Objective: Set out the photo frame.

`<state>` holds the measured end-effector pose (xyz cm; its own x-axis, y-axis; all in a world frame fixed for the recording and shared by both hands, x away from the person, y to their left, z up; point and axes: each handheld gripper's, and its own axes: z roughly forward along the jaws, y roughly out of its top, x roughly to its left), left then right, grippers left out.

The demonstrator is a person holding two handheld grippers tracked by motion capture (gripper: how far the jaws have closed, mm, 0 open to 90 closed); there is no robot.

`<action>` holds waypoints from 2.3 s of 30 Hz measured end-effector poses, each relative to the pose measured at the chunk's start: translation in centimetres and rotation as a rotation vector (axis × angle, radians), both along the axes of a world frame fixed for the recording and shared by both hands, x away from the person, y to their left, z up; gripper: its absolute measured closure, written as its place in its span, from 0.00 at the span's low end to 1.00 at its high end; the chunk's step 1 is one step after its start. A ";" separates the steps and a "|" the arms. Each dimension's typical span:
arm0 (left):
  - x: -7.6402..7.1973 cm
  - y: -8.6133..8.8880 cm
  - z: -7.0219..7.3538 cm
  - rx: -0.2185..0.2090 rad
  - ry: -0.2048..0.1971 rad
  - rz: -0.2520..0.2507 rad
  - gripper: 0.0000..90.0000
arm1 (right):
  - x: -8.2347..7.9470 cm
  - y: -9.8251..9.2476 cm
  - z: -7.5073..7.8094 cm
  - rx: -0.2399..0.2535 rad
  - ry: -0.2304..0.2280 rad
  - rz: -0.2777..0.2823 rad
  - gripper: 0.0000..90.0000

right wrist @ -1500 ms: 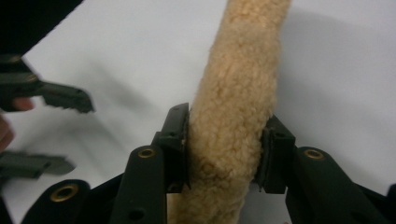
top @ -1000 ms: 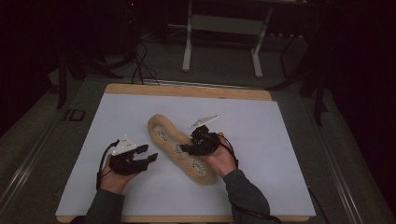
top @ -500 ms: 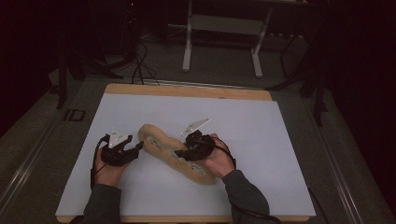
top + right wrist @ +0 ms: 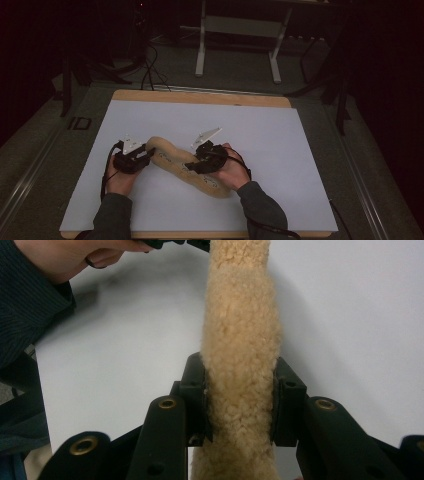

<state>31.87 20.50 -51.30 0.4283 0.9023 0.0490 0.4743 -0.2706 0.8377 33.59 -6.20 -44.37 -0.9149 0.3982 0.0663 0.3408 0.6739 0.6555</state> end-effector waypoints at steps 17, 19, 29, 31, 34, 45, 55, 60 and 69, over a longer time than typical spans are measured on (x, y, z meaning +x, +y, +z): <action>-0.3 0.3 0.2 -0.037 0.018 0.012 0.80 | -0.2 0.0 0.0 -0.003 -0.014 -0.004 0.71; -0.3 0.3 0.2 -0.037 0.021 0.013 0.80 | -0.4 0.0 0.0 -0.008 -0.021 -0.012 0.67; -0.3 0.4 0.3 -0.043 0.029 0.015 0.80 | -0.6 -1.7 -0.2 -0.005 -0.021 -0.088 0.54; -0.3 0.4 0.3 -0.043 0.029 0.015 0.80 | -0.8 -2.1 -0.3 0.010 -0.021 -0.101 0.54; -0.4 0.4 0.3 -0.044 0.030 0.015 0.80 | -1.0 -2.7 -0.4 0.018 -0.023 -0.121 0.52; -0.4 0.4 0.3 -0.048 0.034 0.017 0.80 | -1.8 -4.9 -1.3 0.055 -0.025 -0.176 0.47; -0.4 0.4 0.3 -0.051 0.036 0.018 0.80 | -2.6 -7.0 -2.9 0.061 -0.023 -0.220 0.47; -0.4 0.4 0.3 -0.050 0.037 0.019 0.80 | -3.1 -8.1 -4.5 0.059 -0.002 -0.244 0.48; -0.4 0.5 0.3 -0.053 0.038 0.019 0.80 | -3.7 -9.0 -5.8 0.086 0.022 -0.261 0.51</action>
<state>31.47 20.96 -50.96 0.4121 0.9110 -0.0149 0.5110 -0.2175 0.8316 29.85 -15.20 -50.19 -0.7802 0.6122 0.1287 0.5103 0.5039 0.6969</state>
